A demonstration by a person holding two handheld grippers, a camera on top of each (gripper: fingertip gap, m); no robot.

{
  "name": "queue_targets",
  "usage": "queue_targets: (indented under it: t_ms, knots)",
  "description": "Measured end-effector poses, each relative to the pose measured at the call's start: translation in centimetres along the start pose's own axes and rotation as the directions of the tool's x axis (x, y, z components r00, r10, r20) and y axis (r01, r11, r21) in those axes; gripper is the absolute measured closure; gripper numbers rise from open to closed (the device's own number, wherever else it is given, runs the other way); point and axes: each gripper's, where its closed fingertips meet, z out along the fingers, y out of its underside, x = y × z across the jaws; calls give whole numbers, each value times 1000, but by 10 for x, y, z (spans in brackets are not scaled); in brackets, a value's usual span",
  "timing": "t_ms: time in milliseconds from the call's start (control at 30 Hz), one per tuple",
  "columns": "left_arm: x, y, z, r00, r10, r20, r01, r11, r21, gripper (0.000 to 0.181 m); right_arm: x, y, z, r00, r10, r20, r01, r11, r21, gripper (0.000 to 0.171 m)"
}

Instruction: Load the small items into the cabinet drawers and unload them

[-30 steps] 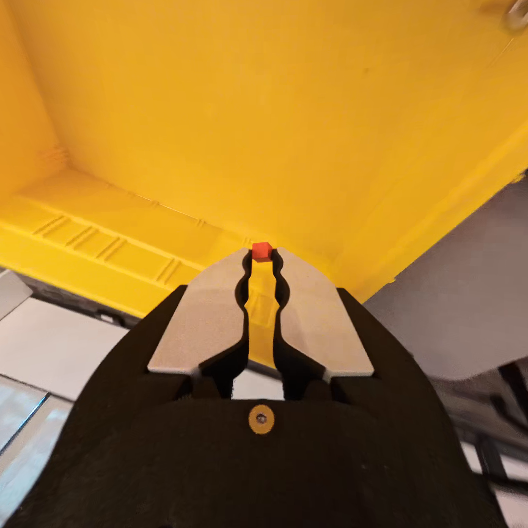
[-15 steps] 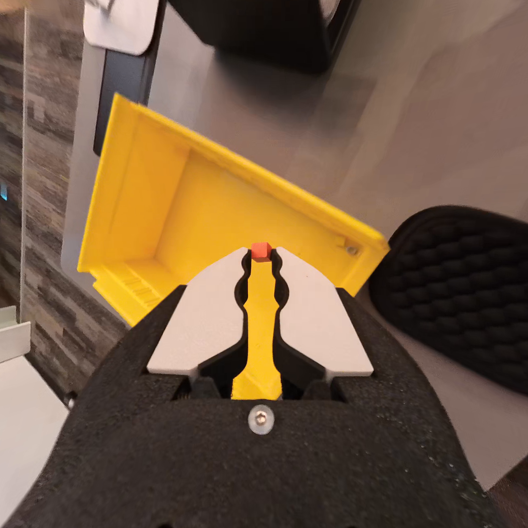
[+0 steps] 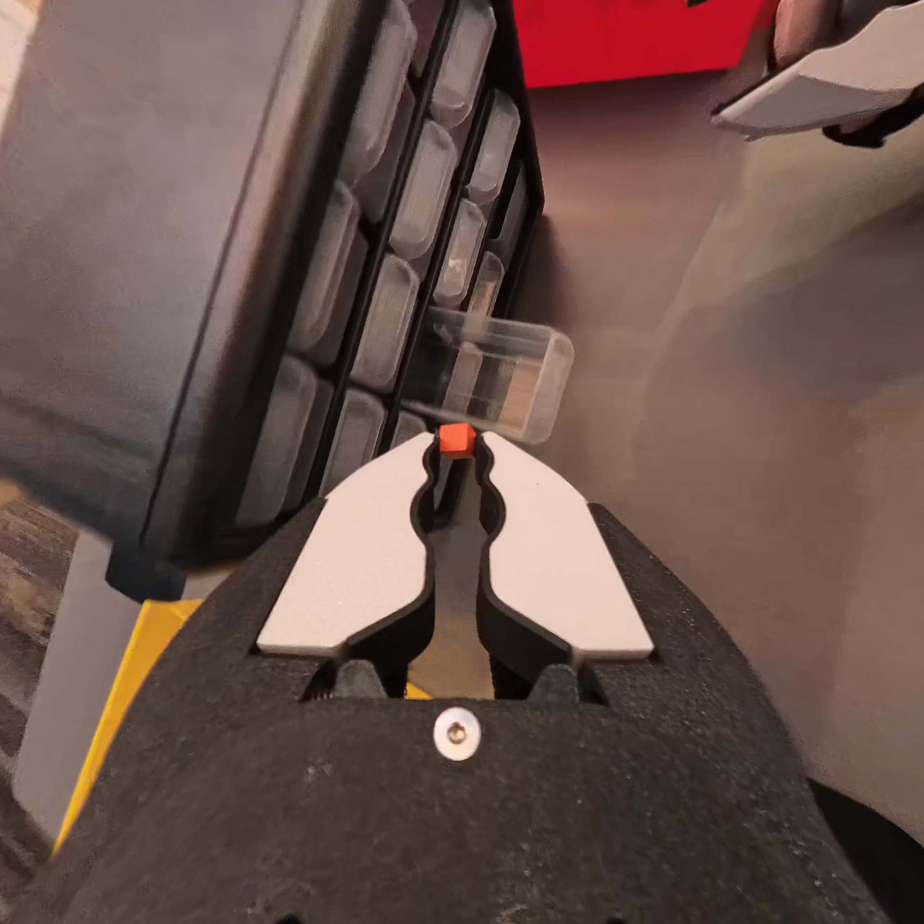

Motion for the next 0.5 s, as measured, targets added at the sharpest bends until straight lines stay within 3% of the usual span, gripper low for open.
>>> queue_targets:
  t_ms: [167, 500]
  knots:
    - [7, -3, 39, 992, 119, -41, -123, 986, -113, 168, 0, -4, -1, 1000, 15, 7, -15, 1000, 18, 141]
    - [10, 8, 69, 962, 193, -195, -242, 930, -275, 168, 4, -15, -6, 1000, 15, 0, -15, 998, 56, 141]
